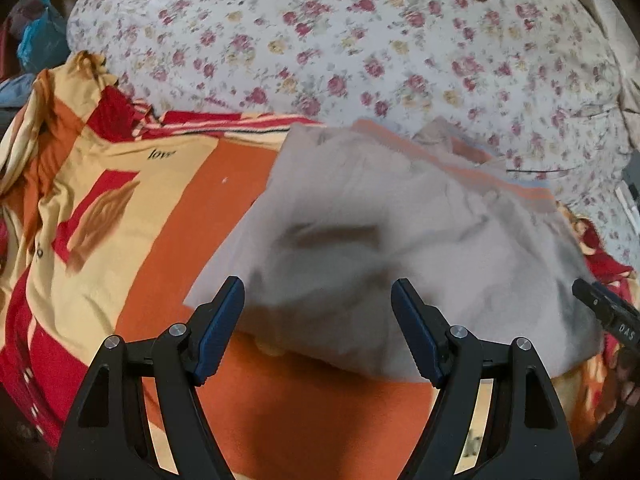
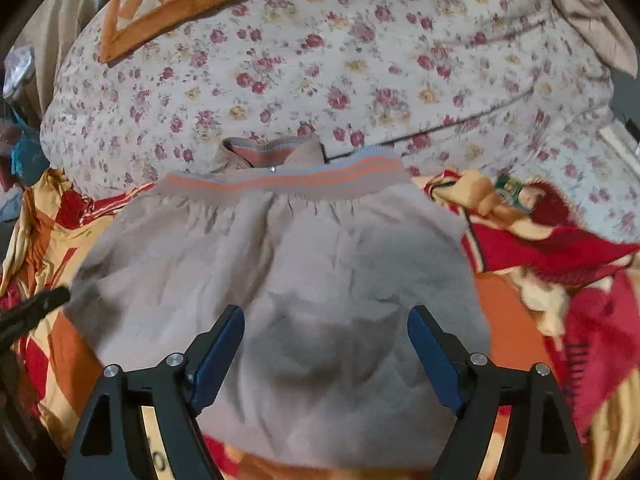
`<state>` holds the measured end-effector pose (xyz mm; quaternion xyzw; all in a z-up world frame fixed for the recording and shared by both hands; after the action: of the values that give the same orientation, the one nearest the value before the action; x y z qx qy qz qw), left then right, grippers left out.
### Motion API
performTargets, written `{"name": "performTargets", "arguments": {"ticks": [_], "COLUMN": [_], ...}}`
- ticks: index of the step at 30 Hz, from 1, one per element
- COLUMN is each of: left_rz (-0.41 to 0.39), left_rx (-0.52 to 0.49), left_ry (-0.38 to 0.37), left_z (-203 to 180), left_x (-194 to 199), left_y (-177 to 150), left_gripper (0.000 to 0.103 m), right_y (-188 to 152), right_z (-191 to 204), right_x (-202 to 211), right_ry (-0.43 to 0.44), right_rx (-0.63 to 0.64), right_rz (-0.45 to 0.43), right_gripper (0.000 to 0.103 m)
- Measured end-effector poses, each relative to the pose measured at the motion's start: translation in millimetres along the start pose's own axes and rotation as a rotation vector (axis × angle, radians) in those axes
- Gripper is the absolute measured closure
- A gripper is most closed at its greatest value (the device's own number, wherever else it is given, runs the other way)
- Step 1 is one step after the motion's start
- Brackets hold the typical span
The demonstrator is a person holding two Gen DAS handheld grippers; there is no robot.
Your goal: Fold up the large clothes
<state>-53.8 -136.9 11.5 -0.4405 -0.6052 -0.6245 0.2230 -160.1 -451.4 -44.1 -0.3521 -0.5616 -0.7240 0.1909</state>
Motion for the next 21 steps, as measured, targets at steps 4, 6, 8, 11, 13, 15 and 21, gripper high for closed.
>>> {"name": "performTargets", "arguments": {"ticks": [4, 6, 8, 11, 13, 15, 21], "left_rz": [0.018, 0.002, -0.01, -0.01, -0.008, -0.008, 0.003], "left_rx": [0.019, 0.044, 0.057, 0.028, 0.011, 0.012, 0.014], "left_ry": [0.03, 0.035, 0.031, 0.062, 0.092, 0.1, 0.116], "left_z": [8, 11, 12, 13, 15, 18, 21], "left_x": [-22, -26, -28, -34, -36, -37, -43], "left_y": [2, 8, 13, 15, 14, 15, 15], "left_gripper": [0.027, 0.027, 0.027, 0.027, 0.027, 0.027, 0.027], "right_y": [-10, -6, -1, 3, 2, -2, -5], "right_z": [-6, -9, -13, -21, -27, -33, -41], "right_x": [-21, -20, -15, -12, -16, -24, -28], "right_ry": [0.054, 0.037, 0.009, -0.022, -0.043, -0.07, -0.099], "right_rx": [-0.08, -0.077, -0.068, -0.079, -0.086, -0.086, -0.091], "right_rz": [0.054, 0.034, 0.005, -0.017, -0.007, 0.018, 0.033], "right_gripper": [0.022, 0.022, 0.022, 0.022, 0.022, 0.022, 0.021]}}
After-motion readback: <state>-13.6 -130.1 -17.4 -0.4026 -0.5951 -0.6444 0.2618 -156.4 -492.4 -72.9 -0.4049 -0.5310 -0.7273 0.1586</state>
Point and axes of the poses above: each gripper's, at about its wrist camera, not at the fingertips, and x roughly against the way its jaws point, z to its left, y to its top, the point moved 8 cm from there along -x, roughly the way its jaws point, and after that the axes turned 2 degrees about -y, right-handed, at the moved point
